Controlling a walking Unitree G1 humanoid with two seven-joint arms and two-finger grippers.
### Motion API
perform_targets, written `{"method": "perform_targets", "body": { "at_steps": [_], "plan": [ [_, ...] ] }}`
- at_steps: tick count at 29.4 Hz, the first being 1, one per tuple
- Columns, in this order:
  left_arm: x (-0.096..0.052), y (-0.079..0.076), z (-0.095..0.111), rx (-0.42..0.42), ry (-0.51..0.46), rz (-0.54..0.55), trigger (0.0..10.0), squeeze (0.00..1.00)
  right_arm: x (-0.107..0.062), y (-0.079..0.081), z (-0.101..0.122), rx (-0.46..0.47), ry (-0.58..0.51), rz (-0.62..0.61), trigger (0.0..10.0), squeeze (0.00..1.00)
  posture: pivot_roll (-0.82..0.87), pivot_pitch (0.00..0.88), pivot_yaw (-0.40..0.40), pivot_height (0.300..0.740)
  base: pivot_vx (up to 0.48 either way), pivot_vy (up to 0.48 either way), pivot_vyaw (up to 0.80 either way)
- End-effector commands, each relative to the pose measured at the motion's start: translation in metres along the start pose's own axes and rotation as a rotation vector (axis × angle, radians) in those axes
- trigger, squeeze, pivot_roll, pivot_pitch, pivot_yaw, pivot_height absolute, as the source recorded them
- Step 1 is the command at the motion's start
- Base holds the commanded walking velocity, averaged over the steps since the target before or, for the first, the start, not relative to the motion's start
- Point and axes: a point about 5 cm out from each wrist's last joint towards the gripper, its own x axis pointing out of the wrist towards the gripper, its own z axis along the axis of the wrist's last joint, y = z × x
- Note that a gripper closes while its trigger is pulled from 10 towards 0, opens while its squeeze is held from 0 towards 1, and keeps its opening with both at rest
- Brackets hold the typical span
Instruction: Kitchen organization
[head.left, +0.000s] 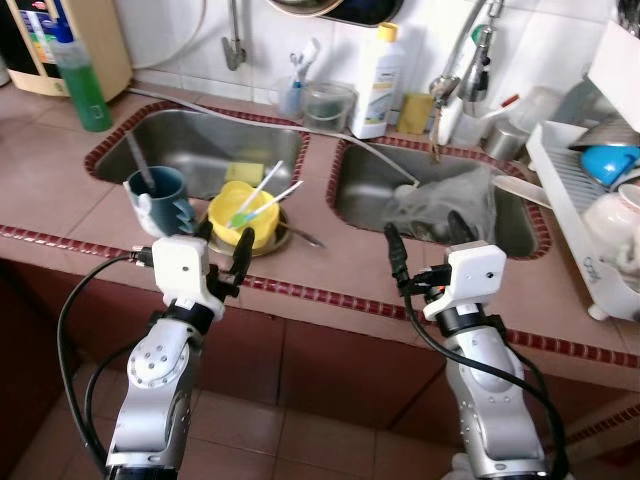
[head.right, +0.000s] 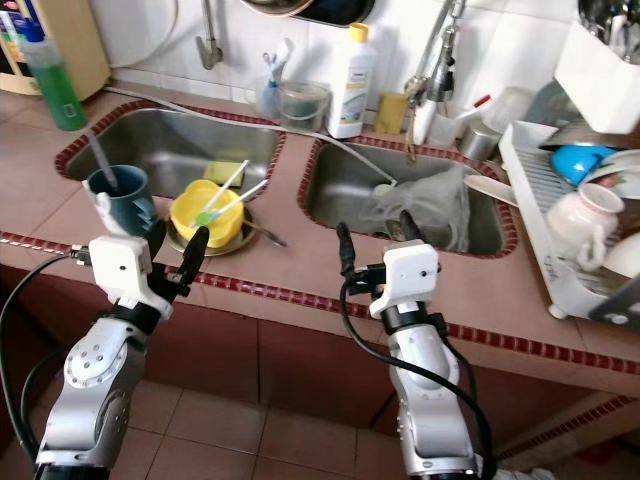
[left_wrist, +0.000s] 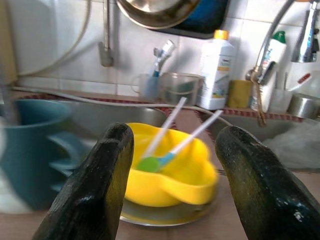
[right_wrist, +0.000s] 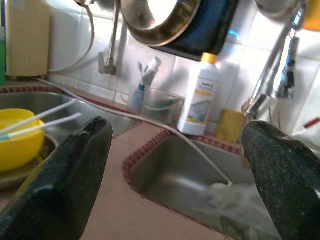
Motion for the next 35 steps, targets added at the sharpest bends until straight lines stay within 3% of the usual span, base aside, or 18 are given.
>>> {"method": "perform_targets", "body": {
  "at_steps": [1, 20, 27, 35],
  "plan": [
    [0.001, 0.002, 0.001, 0.009, 0.004, -0.003, 10.0, 0.00, 0.004, 0.004, 0.000, 0.001, -0.008, 0.010, 10.0, 0.00, 0.12, 0.015, -0.102, 0.740, 0.000, 0.480, 0.00],
    [0.007, -0.004, 0.001, 0.022, 0.001, -0.042, 10.0, 0.00, 0.005, 0.006, 0.000, -0.009, -0.011, 0.029, 10.0, 0.00, 0.12, 0.005, -0.094, 0.740, 0.000, 0.460, 0.00],
    [0.007, -0.005, 0.005, 0.011, -0.019, -0.056, 10.0, 0.00, 0.005, 0.005, -0.001, -0.013, -0.010, 0.036, 10.0, 0.00, 0.12, 0.007, -0.095, 0.740, 0.000, 0.000, 0.00],
    [0.005, -0.009, 0.004, 0.082, -0.015, -0.110, 10.0, 0.00, 0.006, -0.001, -0.002, -0.016, -0.004, 0.021, 10.0, 0.00, 0.13, 0.016, -0.101, 0.740, 0.000, 0.000, 0.00]
  ]
}}
